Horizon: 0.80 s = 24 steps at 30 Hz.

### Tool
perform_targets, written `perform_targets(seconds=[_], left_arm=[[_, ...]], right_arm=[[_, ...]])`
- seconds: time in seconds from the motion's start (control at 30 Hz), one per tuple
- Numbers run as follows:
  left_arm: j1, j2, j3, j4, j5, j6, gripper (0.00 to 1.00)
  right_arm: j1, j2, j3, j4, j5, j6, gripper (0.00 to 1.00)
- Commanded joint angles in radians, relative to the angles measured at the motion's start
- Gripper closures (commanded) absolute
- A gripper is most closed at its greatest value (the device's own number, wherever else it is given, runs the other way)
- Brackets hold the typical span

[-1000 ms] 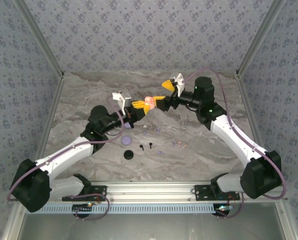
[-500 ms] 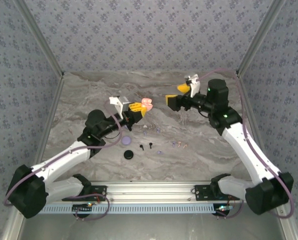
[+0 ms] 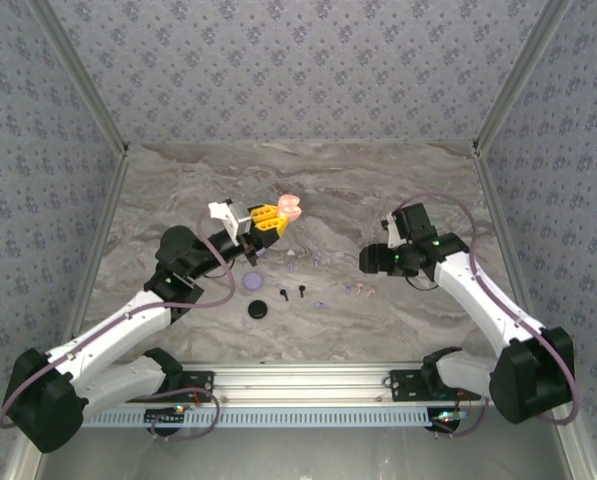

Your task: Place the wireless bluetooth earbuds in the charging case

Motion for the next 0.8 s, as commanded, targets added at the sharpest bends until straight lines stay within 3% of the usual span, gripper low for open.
perform_targets(seconds=[0.0,0.13,0.33,0.77], left_arm=[[-0.008,-0.023,0.046,0.011,0.033,0.03,1.0],[-0.01,-0.022,0.048,0.004,0.032,0.032,1.0],[-0.012,-0.029,0.052,-0.008,0.031,0.028,1.0],[-0.012,-0.037,0.052,-0.035,0.021,0.038,1.0]], right_arm=[[-0.003,0.046,-0.036,-0.041,0.036,0.055,0.33],[0.031,0.11,-0.015,-0.003,0.031,0.059,0.36],[0.082,0.217,0.019,-0.001,0.071,0.074,0.5],[0.127,0.332,0.037,0.06,0.059,0.083,0.61]])
